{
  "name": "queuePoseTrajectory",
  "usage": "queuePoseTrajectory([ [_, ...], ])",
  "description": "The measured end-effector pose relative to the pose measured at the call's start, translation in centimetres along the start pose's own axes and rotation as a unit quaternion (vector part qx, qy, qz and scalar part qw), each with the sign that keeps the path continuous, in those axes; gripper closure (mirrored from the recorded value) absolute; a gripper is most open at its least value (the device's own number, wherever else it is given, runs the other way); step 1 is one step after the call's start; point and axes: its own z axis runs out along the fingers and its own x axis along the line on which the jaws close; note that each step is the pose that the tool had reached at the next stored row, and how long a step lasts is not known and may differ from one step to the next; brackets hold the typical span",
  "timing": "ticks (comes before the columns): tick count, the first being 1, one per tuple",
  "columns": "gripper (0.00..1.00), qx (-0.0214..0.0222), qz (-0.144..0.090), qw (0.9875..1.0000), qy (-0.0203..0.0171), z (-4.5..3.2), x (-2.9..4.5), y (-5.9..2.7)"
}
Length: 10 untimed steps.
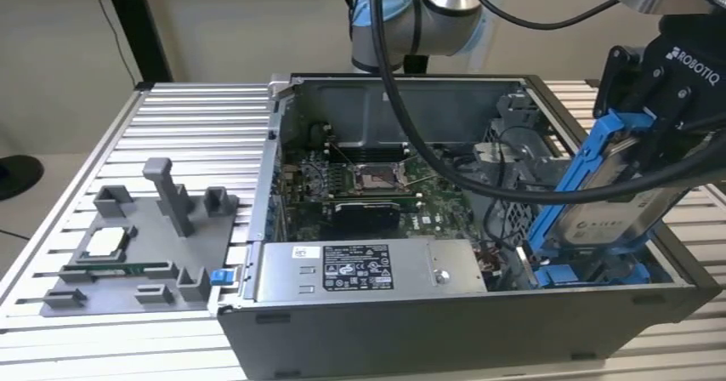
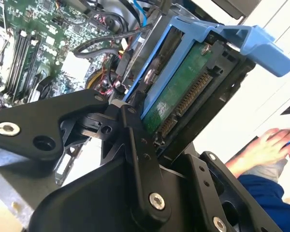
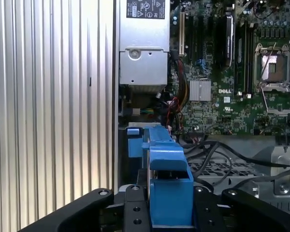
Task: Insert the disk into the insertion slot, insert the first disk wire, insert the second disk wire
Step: 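Insert the disk into the insertion slot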
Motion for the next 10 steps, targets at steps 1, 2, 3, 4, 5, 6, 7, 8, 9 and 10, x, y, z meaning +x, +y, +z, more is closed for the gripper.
queuePoseTrajectory([
  [1, 1.00, 0.0000, 0.000, 1.0000, -0.0014, 0.10, 0.13, -0.03],
  [2, 1.00, -0.0001, 0.000, 1.0000, -0.0032, 0.23, 0.20, -0.06],
  [3, 1.00, -0.0001, 0.000, 1.0000, -0.0045, 0.36, 0.20, -0.08],
  [4, 1.00, -0.0001, -0.001, 1.0000, -0.0054, 0.44, 0.20, -0.09],
  [5, 1.00, -0.0002, -0.001, 1.0000, -0.0064, 0.56, 0.21, -0.11],
  [6, 1.00, -0.0002, -0.002, 1.0000, -0.0070, 0.66, 0.21, -0.14],
  [7, 1.00, -0.0003, -0.004, 1.0000, -0.0073, 0.78, 0.21, -0.17],
  [8, 1.00, -0.0003, -0.004, 1.0000, -0.0077, 0.90, 0.22, -0.19],
  [9, 1.00, -0.0003, -0.004, 1.0000, -0.0079, 0.95, 0.22, -0.19],
  [10, 1.00, -0.0003, -0.004, 1.0000, -0.0079, 0.95, 0.22, -0.20],
])
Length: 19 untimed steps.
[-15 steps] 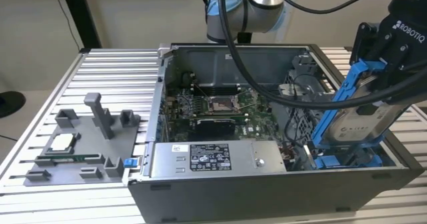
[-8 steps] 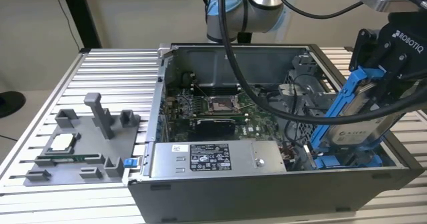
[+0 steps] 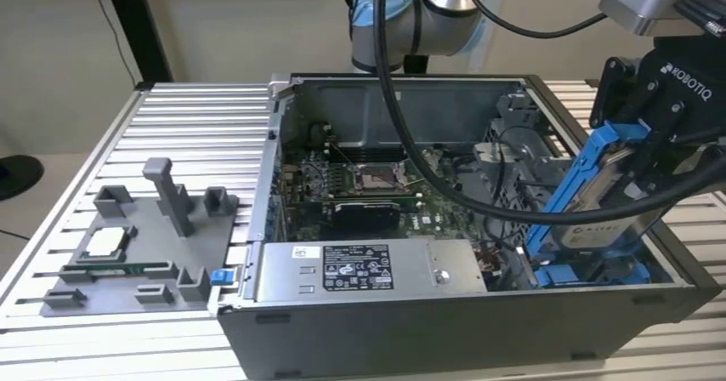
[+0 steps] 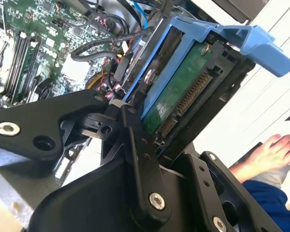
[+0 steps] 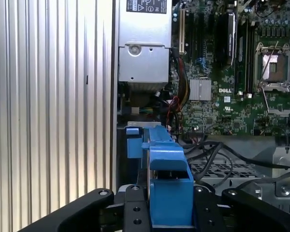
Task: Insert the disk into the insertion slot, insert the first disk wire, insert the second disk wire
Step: 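Insert the disk into the insertion slot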
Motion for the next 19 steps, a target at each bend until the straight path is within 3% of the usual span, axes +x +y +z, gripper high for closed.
queuePoseTrajectory([
  [8, 1.00, 0.0000, 0.000, 1.0000, -0.0006, 0.05, 0.01, -0.01],
  [19, 1.00, 0.0000, 0.000, 1.0000, -0.0044, 0.41, 0.02, -0.34],
])
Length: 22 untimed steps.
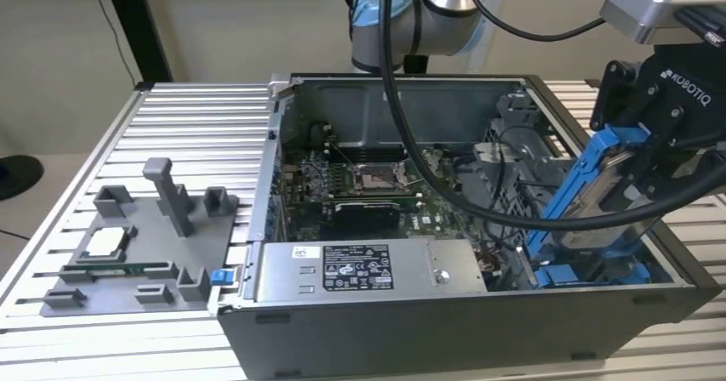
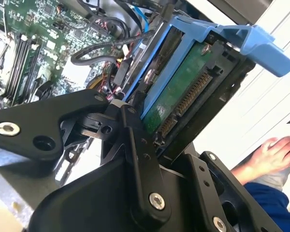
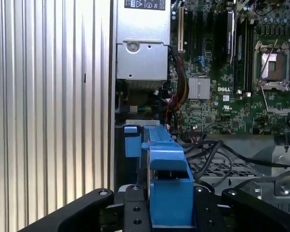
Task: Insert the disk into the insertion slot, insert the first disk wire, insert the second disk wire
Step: 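Insert the disk into the insertion slot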
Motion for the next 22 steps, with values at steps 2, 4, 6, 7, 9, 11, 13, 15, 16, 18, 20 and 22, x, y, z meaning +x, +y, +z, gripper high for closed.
queuePoseTrajectory([
  [2, 1.00, 0.0001, 0.000, 1.0000, -0.0001, 0.14, 0.01, -0.08],
  [4, 1.00, 0.0002, 0.000, 1.0000, -0.0002, 0.29, 0.02, -0.13],
  [6, 1.00, 0.0003, 0.000, 1.0000, -0.0004, 0.45, 0.03, -0.18],
  [7, 1.00, 0.0004, 0.000, 1.0000, -0.0007, 0.52, 0.03, -0.19],
  [9, 1.00, 0.0007, 0.000, 1.0000, -0.0011, 0.68, 0.04, -0.21],
  [11, 1.00, 0.0011, 0.000, 1.0000, -0.0015, 0.82, 0.04, -0.22],
  [13, 1.00, 0.0014, 0.000, 1.0000, -0.0020, 0.97, 0.04, -0.23],
  [15, 1.00, 0.0017, 0.000, 1.0000, -0.0022, 1.11, 0.03, -0.23],
  [16, 1.00, 0.0018, 0.000, 1.0000, -0.0023, 1.19, 0.02, -0.23],
  [18, 1.00, 0.0020, 0.000, 1.0000, -0.0027, 1.39, 0.01, -0.24],
  [20, 1.00, 0.0020, 0.000, 1.0000, -0.0028, 1.62, 0.02, -0.25],
  [22, 1.00, 0.0020, 0.000, 1.0000, -0.0028, 1.96, 0.04, -0.26],
])
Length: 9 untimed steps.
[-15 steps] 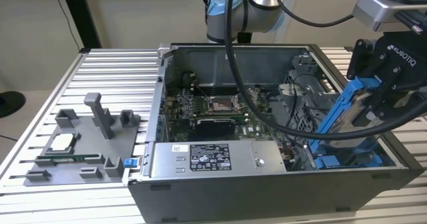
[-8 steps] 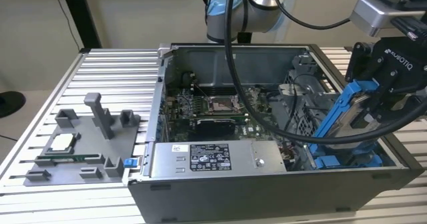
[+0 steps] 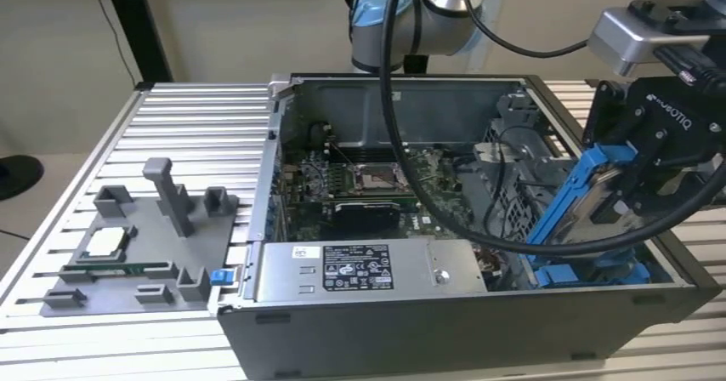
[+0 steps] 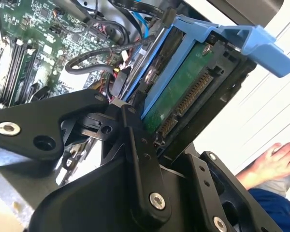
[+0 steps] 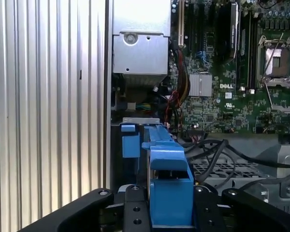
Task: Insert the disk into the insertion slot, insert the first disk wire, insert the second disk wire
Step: 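Insert the disk into the insertion slot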
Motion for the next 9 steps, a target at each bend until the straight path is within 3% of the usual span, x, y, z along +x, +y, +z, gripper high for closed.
queuePoseTrajectory([
  [9, 1.00, 0.0000, 0.000, 1.0000, 0.0000, 1.62, 0.10, -0.08],
])
